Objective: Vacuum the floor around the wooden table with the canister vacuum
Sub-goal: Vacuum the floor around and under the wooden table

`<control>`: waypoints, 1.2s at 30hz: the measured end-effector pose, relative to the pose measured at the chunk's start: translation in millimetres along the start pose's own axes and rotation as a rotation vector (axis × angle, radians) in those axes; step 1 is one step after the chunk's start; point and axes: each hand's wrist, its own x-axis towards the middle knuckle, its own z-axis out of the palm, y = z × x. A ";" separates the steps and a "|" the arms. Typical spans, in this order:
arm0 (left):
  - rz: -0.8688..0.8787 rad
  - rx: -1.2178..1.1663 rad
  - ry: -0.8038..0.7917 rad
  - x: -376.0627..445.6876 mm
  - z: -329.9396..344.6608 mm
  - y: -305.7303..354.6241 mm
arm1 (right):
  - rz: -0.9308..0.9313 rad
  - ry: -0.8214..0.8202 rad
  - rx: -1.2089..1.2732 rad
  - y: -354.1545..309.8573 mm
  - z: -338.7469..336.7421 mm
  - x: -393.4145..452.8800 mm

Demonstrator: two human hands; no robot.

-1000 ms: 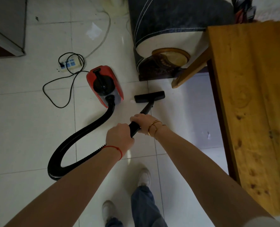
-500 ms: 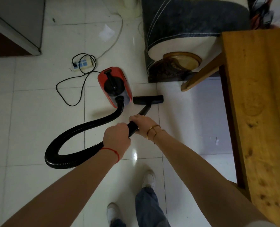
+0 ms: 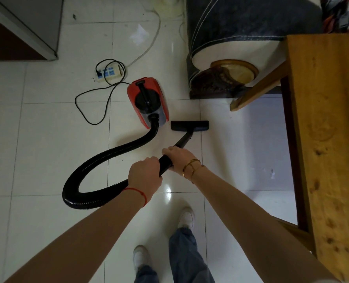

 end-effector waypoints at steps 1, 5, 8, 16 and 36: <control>0.003 0.000 0.008 4.4 -0.6 2.4 | 0.000 0.003 -0.006 4.3 -2.2 2.6; 0.023 -0.012 0.041 27.4 -5.0 16.7 | 0.019 0.017 -0.034 26.2 -15.1 15.3; 0.024 -0.044 0.068 46.4 -8.7 30.8 | 0.051 0.027 -0.046 45.4 -28.3 24.6; 0.009 -0.157 0.118 83.2 -18.8 69.6 | 0.127 0.012 -0.076 93.6 -57.7 29.4; 0.224 0.097 -0.023 -29.9 18.0 11.6 | 0.223 -0.022 0.062 -10.4 21.4 -69.6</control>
